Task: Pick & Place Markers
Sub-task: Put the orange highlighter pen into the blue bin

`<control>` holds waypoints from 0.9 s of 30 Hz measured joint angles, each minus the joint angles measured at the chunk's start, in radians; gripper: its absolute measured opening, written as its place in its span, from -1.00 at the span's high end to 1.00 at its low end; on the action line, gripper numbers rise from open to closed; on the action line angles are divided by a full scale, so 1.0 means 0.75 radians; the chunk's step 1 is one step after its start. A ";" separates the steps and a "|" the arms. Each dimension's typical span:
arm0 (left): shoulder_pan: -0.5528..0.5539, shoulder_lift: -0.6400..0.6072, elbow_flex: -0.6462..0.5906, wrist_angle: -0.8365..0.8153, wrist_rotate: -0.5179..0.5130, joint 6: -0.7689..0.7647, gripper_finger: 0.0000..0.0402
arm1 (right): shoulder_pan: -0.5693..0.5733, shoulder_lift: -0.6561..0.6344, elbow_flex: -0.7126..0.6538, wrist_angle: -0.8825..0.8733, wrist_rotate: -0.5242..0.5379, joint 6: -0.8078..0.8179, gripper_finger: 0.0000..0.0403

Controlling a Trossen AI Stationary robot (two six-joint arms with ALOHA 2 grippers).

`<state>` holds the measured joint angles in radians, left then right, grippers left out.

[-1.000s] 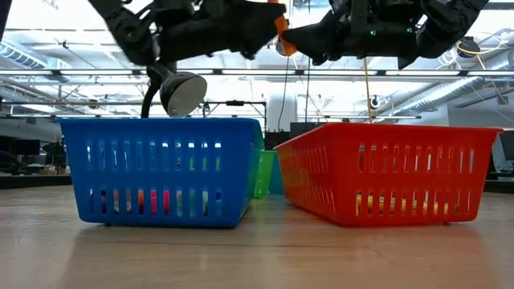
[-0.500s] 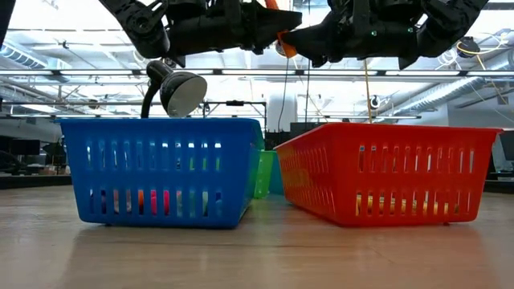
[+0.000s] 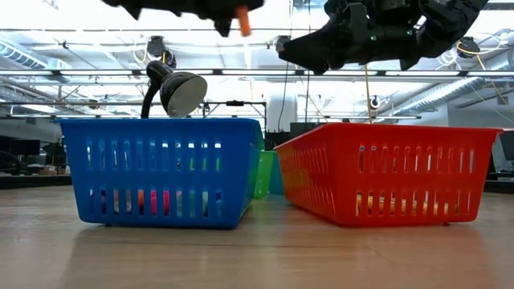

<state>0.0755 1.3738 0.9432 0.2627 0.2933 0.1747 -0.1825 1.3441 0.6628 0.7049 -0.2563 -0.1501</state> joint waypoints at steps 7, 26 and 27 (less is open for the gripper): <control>-0.225 -0.002 -0.124 -0.207 -0.035 -0.385 0.74 | -0.001 0.000 0.000 0.044 0.003 0.008 -0.04; -0.543 0.356 -0.390 0.450 -0.228 -0.912 0.60 | 0.000 0.000 0.000 0.094 -0.003 0.045 0.05; -0.538 0.372 -0.390 0.451 -0.223 -0.913 0.55 | 0.000 0.000 0.000 0.092 -0.003 0.045 0.05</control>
<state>-0.3282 1.6529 0.6506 0.6006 0.1257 -0.5104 -0.1825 1.3441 0.6628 0.7739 -0.2584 -0.1162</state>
